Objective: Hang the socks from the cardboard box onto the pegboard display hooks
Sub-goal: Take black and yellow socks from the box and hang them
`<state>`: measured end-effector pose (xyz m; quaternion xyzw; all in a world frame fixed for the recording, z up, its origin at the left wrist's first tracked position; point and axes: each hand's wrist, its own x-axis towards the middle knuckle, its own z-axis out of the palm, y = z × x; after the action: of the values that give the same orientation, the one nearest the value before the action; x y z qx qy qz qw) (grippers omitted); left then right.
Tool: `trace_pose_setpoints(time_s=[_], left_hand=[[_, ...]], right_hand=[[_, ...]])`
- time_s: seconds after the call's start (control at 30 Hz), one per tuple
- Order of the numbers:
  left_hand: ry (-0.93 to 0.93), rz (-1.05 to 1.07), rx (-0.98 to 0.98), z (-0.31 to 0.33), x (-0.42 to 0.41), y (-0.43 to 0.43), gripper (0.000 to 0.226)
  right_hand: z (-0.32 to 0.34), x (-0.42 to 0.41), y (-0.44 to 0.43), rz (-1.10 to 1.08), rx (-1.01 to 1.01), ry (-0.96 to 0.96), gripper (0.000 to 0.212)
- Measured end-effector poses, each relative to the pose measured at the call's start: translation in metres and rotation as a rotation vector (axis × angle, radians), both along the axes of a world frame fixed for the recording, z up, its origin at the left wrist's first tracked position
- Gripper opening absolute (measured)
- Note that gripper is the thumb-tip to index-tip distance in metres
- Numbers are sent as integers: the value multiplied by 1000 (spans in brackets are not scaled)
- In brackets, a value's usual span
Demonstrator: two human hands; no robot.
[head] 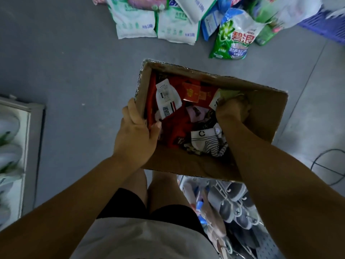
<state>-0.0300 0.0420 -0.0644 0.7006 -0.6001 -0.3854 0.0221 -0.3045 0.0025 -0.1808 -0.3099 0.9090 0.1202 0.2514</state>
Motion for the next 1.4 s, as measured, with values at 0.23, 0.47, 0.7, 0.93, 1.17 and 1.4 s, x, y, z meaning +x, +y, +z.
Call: trace_pose_setpoints(time_s=[0.23,0.47,0.7,0.93,1.17,1.4], left_hand=[[11,-10,-5,-1,2,1,82],[21,-18,3,-2,4,1,85],[103,87,168,21,4,-7,78],[298,44,-83,73,-17,9,30],[497,-93,345,80,-45,13,44],[383,-346,270,77,-44,8,32]], right_hand=[[-13,-5,10,-52,1,-91,56],[0,-8,18,-218,-150,-158,45],[88,18,53,-315,-543,-363,21],[174,47,93,-505,-770,-647,3],[211,54,114,-937,-726,-953,22],[207,47,119,-1099,-625,-1062,31]])
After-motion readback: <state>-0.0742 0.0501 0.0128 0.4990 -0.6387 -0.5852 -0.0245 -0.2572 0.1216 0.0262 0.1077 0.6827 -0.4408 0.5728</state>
